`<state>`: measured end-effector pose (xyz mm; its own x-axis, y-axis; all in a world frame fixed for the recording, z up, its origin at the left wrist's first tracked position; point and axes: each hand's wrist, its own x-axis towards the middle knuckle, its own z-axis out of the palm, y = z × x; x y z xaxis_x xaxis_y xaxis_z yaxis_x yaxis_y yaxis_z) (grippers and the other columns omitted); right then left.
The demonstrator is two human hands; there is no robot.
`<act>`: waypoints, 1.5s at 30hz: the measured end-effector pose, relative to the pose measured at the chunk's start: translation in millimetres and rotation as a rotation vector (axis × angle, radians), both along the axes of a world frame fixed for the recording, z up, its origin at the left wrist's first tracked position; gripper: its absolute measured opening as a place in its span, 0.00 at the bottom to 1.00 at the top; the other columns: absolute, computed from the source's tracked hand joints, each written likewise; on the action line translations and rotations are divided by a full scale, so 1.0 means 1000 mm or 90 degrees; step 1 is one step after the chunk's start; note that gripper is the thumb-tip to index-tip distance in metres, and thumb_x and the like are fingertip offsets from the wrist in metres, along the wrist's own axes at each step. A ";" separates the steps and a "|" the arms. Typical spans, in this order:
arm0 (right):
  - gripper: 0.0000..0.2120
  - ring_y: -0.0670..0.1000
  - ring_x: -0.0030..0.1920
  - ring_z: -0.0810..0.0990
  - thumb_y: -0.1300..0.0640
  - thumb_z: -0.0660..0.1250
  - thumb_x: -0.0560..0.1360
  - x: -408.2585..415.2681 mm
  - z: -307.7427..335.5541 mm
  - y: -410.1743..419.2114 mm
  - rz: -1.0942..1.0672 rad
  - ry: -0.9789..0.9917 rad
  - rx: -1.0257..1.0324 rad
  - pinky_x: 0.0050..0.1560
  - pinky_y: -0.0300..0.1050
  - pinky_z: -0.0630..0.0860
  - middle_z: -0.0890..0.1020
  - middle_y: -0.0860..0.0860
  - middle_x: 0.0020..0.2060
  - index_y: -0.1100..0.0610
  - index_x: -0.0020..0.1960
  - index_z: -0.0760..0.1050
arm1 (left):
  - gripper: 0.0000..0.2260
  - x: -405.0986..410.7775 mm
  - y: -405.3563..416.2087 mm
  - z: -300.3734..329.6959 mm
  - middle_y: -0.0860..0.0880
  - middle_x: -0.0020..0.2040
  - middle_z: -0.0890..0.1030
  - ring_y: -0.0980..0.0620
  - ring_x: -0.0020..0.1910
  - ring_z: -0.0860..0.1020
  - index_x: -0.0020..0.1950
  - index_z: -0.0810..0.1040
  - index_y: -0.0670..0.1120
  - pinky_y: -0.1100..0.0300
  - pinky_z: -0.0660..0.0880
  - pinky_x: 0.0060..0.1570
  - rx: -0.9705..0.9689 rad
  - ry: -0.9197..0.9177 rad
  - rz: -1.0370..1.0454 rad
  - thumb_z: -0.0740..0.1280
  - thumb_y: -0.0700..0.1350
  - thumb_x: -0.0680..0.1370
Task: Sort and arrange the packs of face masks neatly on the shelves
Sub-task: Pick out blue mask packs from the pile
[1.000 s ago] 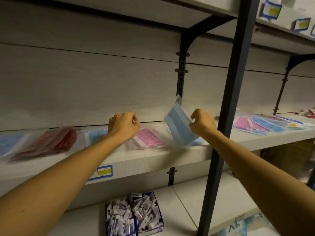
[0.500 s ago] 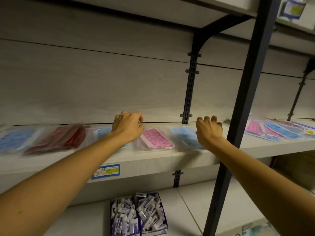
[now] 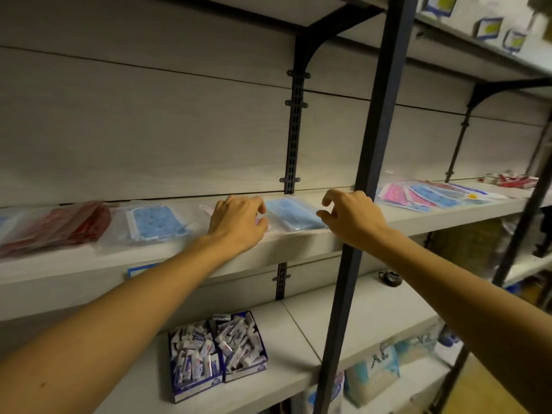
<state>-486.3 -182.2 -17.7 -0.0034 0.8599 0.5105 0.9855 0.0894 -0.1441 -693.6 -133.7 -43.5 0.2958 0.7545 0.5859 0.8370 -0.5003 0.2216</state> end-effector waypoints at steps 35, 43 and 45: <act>0.12 0.52 0.46 0.81 0.51 0.65 0.78 0.450 -0.042 -0.054 -0.100 0.082 -0.039 0.46 0.45 0.79 0.82 0.54 0.50 0.57 0.57 0.76 | 0.11 0.423 -0.005 -0.001 0.50 0.52 0.81 0.47 0.54 0.75 0.58 0.75 0.50 0.56 0.70 0.51 -0.024 0.108 -0.057 0.61 0.52 0.78; 0.10 0.52 0.45 0.81 0.48 0.65 0.77 0.542 -0.036 0.024 -0.116 0.075 -0.035 0.47 0.52 0.81 0.83 0.53 0.48 0.52 0.54 0.76 | 0.10 0.502 0.086 0.006 0.50 0.52 0.81 0.47 0.52 0.77 0.56 0.77 0.51 0.53 0.74 0.53 -0.027 0.070 -0.033 0.62 0.52 0.78; 0.10 0.51 0.44 0.80 0.48 0.65 0.77 0.564 -0.027 0.045 -0.115 0.071 -0.027 0.47 0.51 0.81 0.83 0.52 0.47 0.52 0.54 0.76 | 0.10 0.521 0.107 0.011 0.49 0.53 0.81 0.47 0.53 0.76 0.55 0.77 0.51 0.55 0.72 0.52 -0.031 0.067 -0.017 0.63 0.51 0.77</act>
<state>77.5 -137.3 -45.2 0.2072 0.8617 0.4631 0.9628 -0.0957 -0.2527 -173.0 -26.3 -32.8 0.3742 0.7726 0.5129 0.8436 -0.5133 0.1577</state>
